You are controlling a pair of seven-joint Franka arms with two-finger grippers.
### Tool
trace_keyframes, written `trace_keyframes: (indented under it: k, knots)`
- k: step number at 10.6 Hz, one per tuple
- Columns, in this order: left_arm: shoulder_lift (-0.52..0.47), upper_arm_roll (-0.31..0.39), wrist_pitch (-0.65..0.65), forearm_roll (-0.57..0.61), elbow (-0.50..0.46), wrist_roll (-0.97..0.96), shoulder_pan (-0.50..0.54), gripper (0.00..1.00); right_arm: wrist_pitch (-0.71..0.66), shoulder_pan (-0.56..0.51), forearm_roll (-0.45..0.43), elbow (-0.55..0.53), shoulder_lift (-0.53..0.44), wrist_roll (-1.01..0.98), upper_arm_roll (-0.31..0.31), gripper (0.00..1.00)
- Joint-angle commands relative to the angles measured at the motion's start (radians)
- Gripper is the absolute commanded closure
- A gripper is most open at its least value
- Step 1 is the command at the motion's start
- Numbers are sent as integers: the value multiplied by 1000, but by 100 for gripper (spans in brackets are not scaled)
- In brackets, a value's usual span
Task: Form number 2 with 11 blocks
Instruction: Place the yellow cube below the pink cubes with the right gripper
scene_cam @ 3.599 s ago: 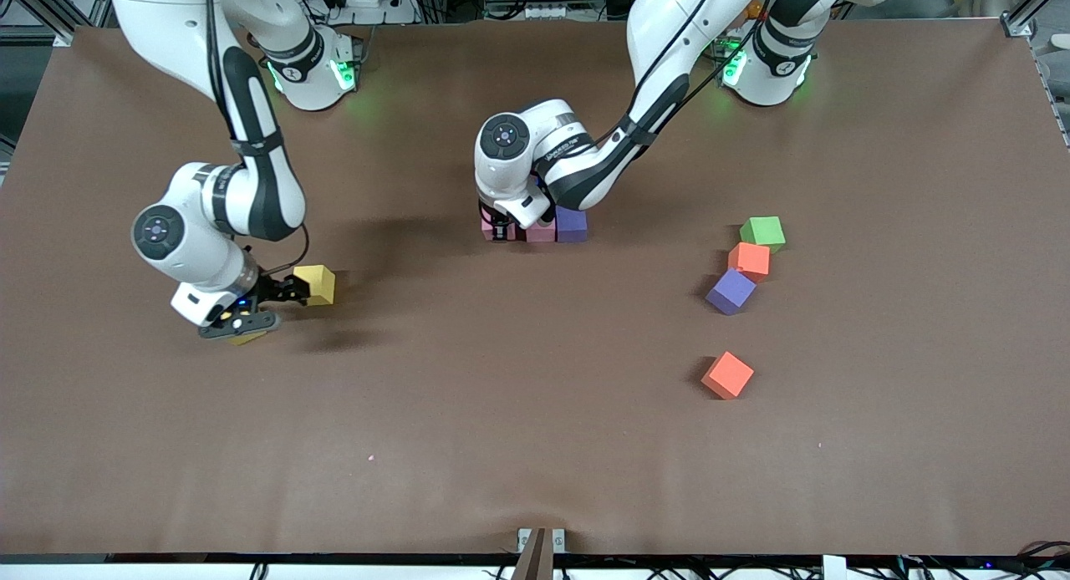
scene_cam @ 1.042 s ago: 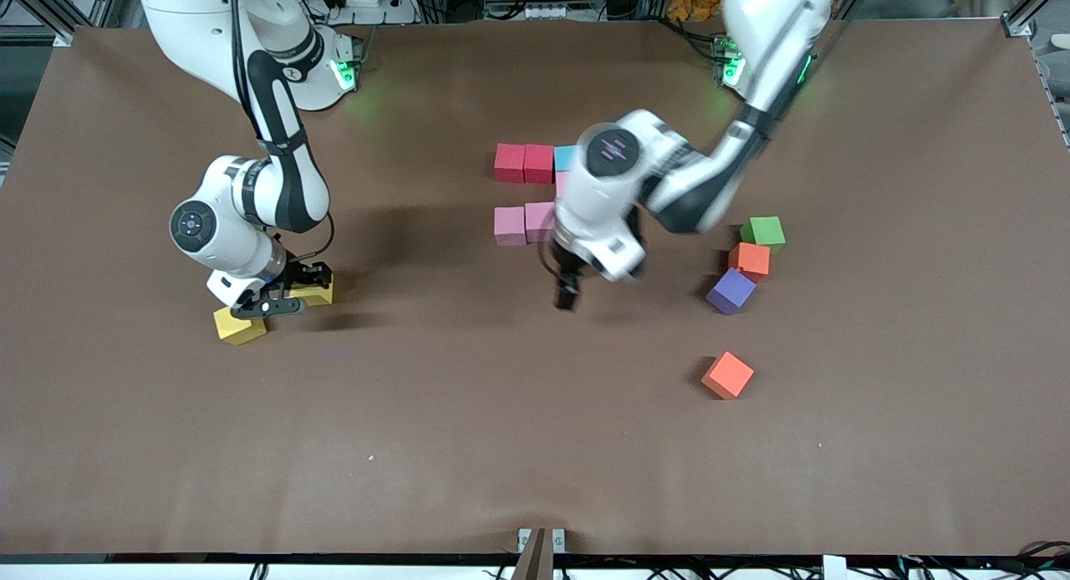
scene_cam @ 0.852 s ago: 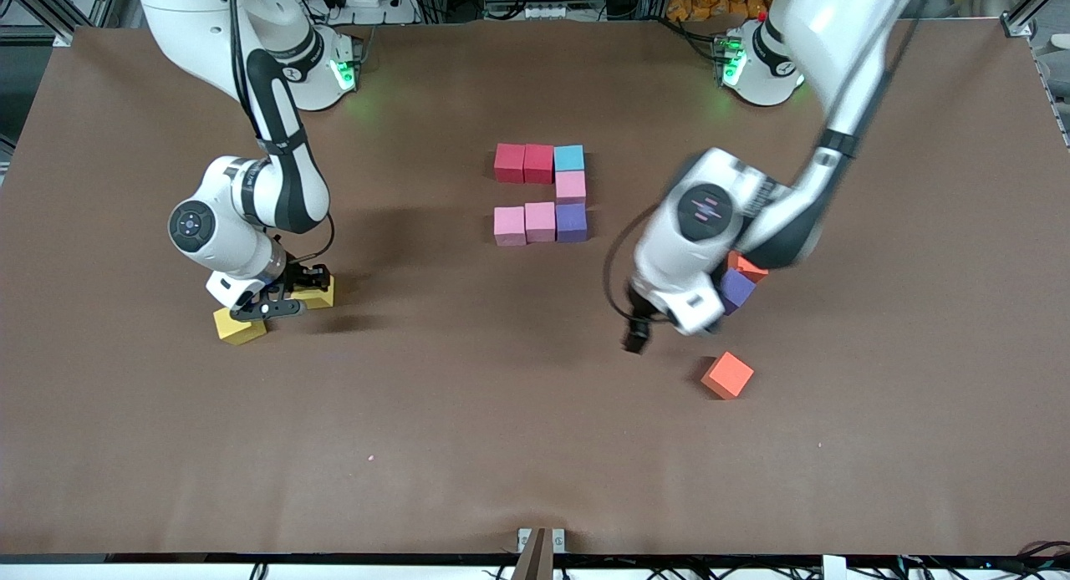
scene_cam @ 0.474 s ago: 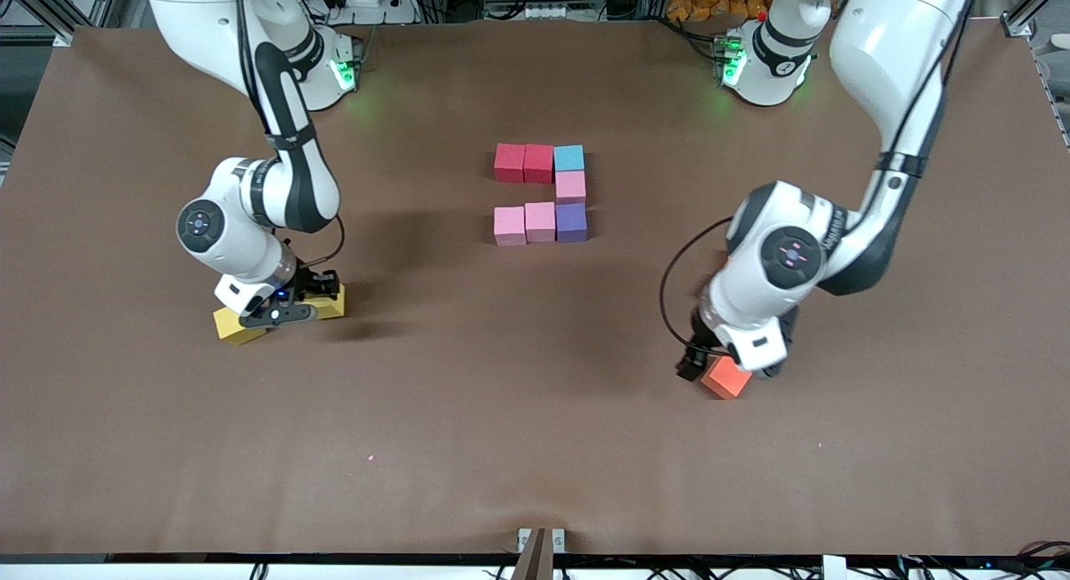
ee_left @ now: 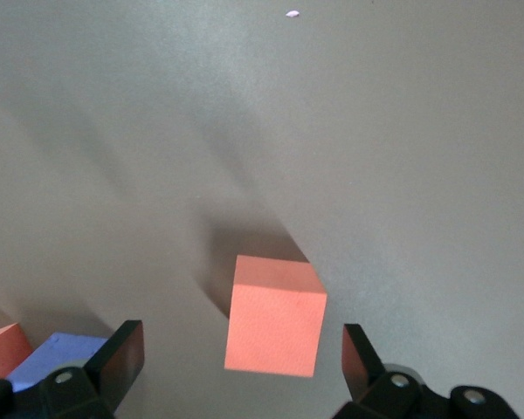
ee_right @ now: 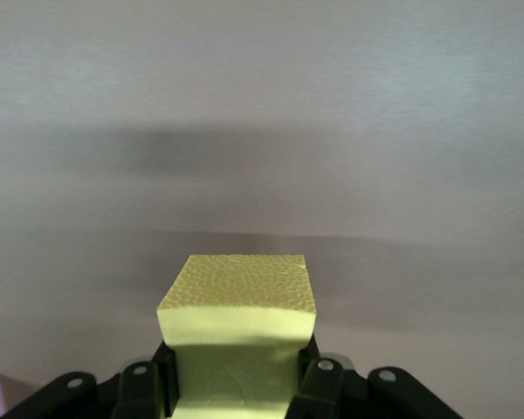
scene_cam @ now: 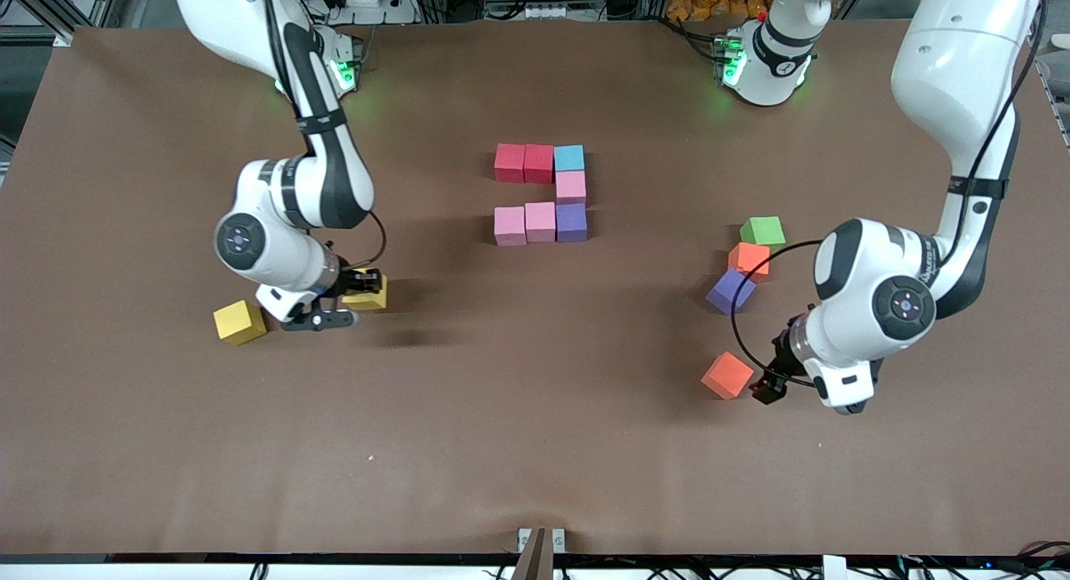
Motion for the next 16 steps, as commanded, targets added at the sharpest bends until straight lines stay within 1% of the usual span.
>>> trace_keyframes:
  k: [1, 2, 3, 4, 5, 6, 8, 10, 11, 13, 16]
  knots:
    - [42, 2, -30, 1, 70, 7, -23, 0, -29, -4, 19, 133, 91, 151, 73, 80]
    - [71, 2, -42, 2, 97, 3, -31, 0, -34, -2, 18, 200, 133, 213, 107, 80]
    - [102, 11, -65, 4, 139, 4, -55, 0, -70, -10, 18, 282, 178, 254, 129, 82]
    - [119, 28, -70, 4, 156, 9, -72, 0, -96, -17, 21, 335, 207, 255, 150, 83]
    - [136, 48, -70, 7, 159, 9, -92, 0, -90, -20, 19, 349, 223, 253, 181, 83]
    - [139, 73, -70, 7, 159, 12, -118, 0, -89, -19, 18, 357, 230, 249, 210, 83]
    - [148, 102, -70, 7, 159, 12, -146, 0, -84, -1, 15, 360, 232, 241, 218, 83]
    - [160, 102, -65, 7, 159, 17, -146, 0, -51, 13, 15, 363, 240, 240, 242, 83]
    - [165, 102, -64, 10, 159, 18, -146, 0, -22, 13, 9, 363, 238, 238, 265, 83]
    - [173, 102, -58, 11, 156, 20, -148, 0, -11, 51, -1, 355, 232, 236, 270, 83]
    - [188, 102, -53, 13, 155, 27, -155, 0, -1, 82, -1, 299, 195, 244, 270, 81]
